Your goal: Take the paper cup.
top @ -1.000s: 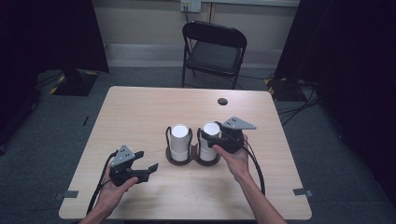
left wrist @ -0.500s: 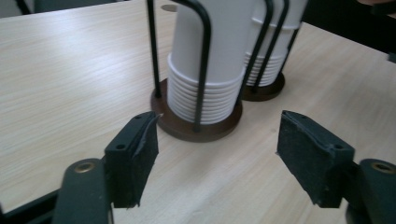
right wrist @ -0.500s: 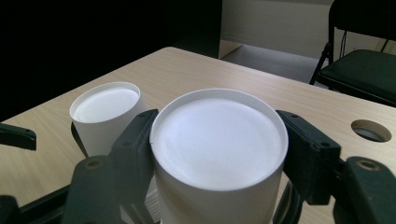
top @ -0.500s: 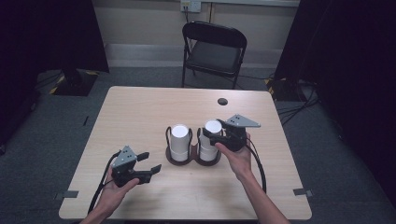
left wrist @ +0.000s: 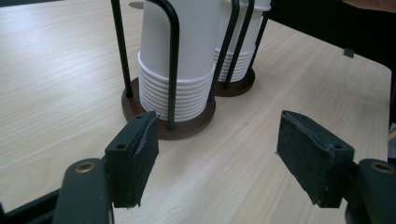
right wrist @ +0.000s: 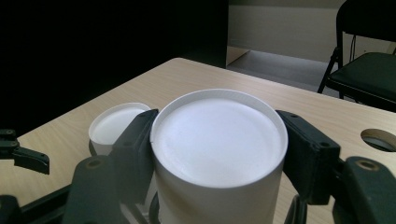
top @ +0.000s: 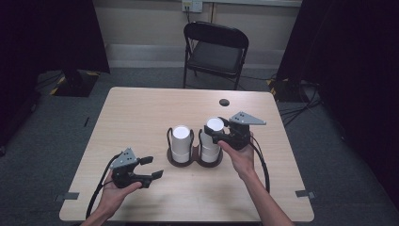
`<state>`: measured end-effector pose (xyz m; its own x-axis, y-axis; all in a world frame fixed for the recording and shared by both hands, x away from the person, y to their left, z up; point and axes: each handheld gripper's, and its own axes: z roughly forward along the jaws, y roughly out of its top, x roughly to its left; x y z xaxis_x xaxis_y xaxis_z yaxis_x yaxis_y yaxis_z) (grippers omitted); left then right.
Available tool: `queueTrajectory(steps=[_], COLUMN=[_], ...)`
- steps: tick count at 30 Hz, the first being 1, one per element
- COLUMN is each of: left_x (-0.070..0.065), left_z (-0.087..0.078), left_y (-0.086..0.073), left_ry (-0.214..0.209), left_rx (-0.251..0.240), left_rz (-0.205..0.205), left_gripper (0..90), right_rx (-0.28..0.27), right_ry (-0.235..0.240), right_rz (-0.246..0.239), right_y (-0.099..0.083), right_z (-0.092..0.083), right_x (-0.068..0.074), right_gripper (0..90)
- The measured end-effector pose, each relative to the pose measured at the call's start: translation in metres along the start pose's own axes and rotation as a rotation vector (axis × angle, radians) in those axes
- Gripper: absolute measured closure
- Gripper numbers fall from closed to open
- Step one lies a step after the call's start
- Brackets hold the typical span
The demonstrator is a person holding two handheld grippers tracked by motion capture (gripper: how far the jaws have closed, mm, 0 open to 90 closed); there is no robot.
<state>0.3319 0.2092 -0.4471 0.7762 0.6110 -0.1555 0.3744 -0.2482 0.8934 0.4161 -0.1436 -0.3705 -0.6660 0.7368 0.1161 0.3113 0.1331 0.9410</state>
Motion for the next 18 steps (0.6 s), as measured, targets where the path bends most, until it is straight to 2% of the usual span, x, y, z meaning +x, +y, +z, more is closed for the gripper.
queueTrajectory(steps=[6,8,14,18], left_x=[-0.001,-0.001,-0.005,-0.005], left_z=[0.001,0.002,0.002,0.003], left_y=[0.0,0.0,0.0,0.0], left_ry=[-0.003,-0.006,0.027,0.028], left_rx=[0.004,0.008,0.014,0.017], left_rz=[0.009,0.0,0.033,0.025], left_gripper=[26.0,26.0,25.2,26.5], right_rx=[-0.002,-0.001,0.001,-0.018], right_ry=[-0.002,-0.005,-0.021,-0.028], right_rz=[0.009,0.008,0.008,0.024], right_y=[0.005,0.007,0.013,0.015], right_z=[-0.001,-0.003,-0.005,-0.007], right_x=[0.001,0.001,0.001,-0.001], right_gripper=[34.1,34.1,34.2,34.2])
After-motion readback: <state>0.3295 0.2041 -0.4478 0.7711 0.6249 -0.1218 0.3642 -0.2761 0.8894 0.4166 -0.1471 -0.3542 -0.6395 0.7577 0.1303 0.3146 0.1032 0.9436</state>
